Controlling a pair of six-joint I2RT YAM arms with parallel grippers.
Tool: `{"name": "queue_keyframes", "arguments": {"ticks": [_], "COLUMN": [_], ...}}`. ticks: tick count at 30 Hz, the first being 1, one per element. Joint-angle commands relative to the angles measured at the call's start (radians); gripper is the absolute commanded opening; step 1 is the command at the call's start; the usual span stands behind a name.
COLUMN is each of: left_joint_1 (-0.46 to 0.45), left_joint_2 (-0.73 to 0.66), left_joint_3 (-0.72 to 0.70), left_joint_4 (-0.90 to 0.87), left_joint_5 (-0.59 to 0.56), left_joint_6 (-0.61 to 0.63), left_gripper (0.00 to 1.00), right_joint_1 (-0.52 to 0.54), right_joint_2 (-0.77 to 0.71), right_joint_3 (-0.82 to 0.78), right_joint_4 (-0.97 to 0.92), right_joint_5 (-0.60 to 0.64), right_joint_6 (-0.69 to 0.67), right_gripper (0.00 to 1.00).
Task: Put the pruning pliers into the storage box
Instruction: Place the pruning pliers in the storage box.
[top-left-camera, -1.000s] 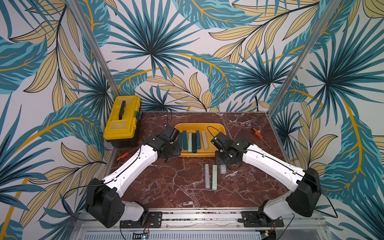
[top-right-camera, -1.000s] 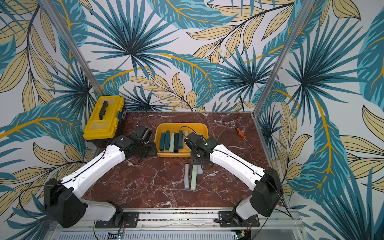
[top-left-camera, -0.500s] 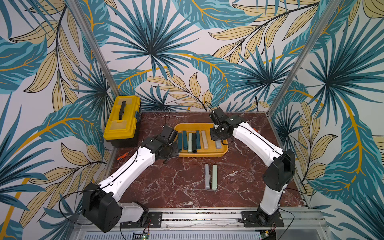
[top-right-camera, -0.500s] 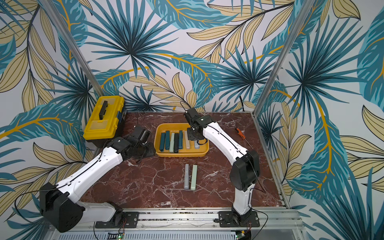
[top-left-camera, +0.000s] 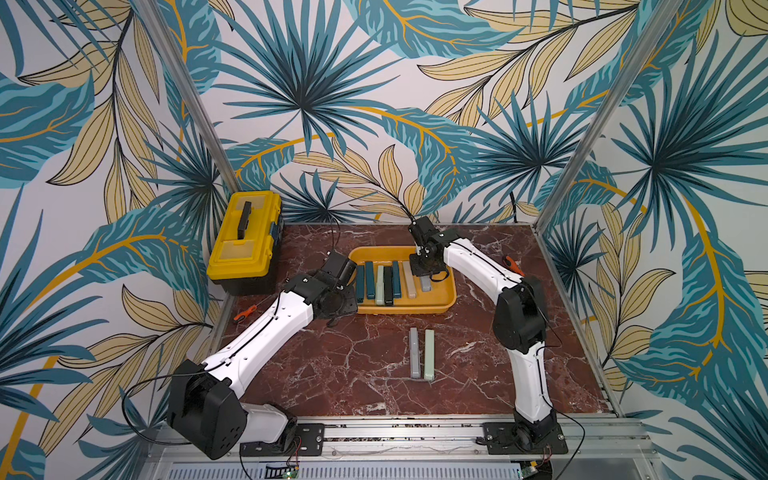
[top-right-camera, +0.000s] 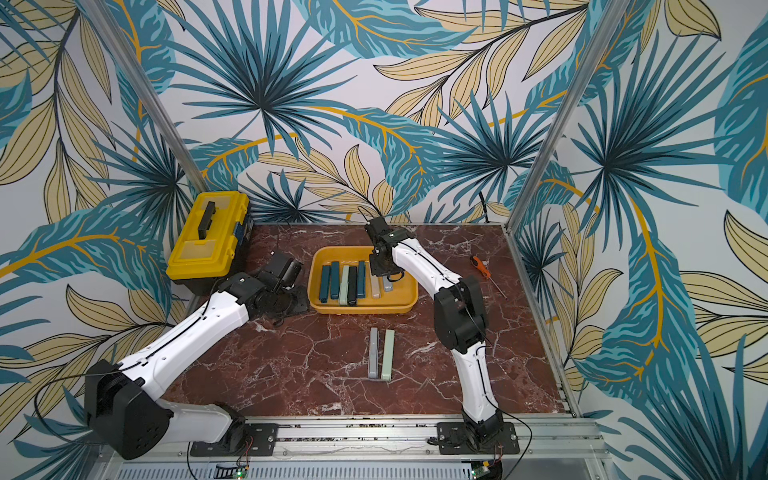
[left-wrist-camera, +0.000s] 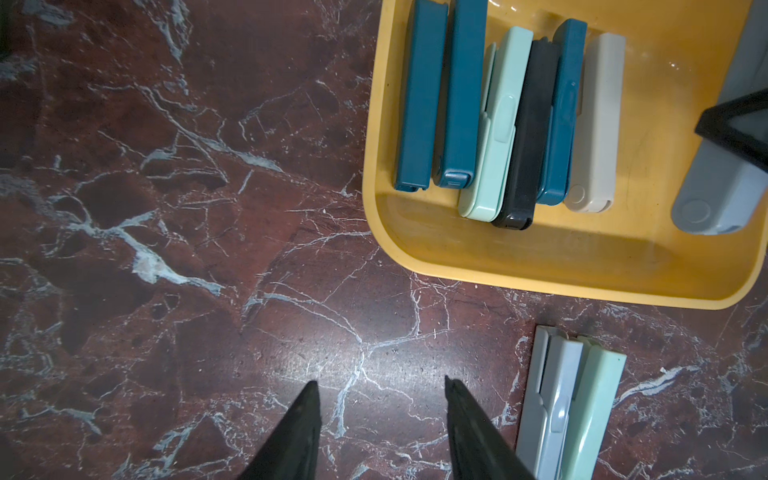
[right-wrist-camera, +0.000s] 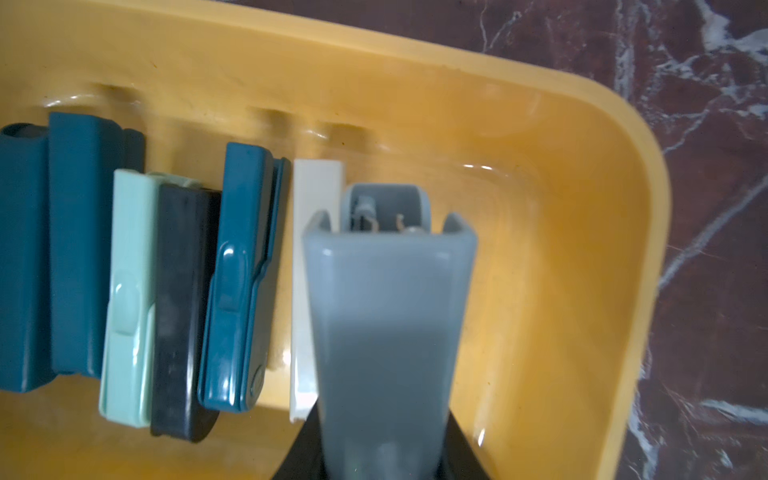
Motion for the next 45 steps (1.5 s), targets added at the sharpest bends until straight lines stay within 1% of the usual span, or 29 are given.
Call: {"name": "queue_keyframes", "arguments": {"ticks": [1, 19, 23, 28, 30, 32, 34, 39, 45], "left_joint_1": [0.008, 0.009, 0.010, 0.008, 0.008, 0.009, 0.009, 0.009, 0.010], "left_joint_2": [-0.019, -0.029, -0.034, -0.037, -0.041, -0.042, -0.044, -0.054, -0.065], "left_joint_3": [0.012, 0.011, 0.011, 0.009, 0.006, 0.004, 0.002, -0.001, -0.001], "left_joint_4": [-0.016, -0.025, -0.027, -0.028, -0.026, -0.022, -0.021, -0.015, -0.006], "left_joint_5": [-0.023, -0.026, -0.026, -0.026, -0.026, -0.021, -0.018, -0.016, -0.011], "left_joint_6": [0.005, -0.003, -0.004, -0.006, -0.007, -0.010, -0.010, -0.018, -0.020], "left_gripper": [0.51, 0.51, 0.51, 0.51, 0.51, 0.51, 0.51, 0.51, 0.51], "right_joint_1": [-0.007, -0.014, -0.016, -0.019, -0.019, -0.019, -0.019, -0.019, -0.019], "right_joint_2": [0.031, 0.135, 0.143, 0.150, 0.150, 0.151, 0.146, 0.107, 0.003], "right_joint_3": [0.028, 0.003, 0.005, -0.001, -0.008, -0.011, -0.015, -0.022, -0.015], "right_joint_4": [0.009, 0.067, 0.072, 0.066, 0.067, 0.066, 0.065, 0.056, 0.018], "right_joint_5": [-0.015, -0.075, -0.058, -0.053, -0.055, -0.060, -0.063, -0.049, -0.019], "right_joint_6": [-0.007, 0.056, 0.067, 0.071, 0.072, 0.075, 0.083, 0.075, 0.055], "right_gripper": [0.24, 0.24, 0.25, 0.32, 0.37, 0.44, 0.47, 0.47, 0.47]}}
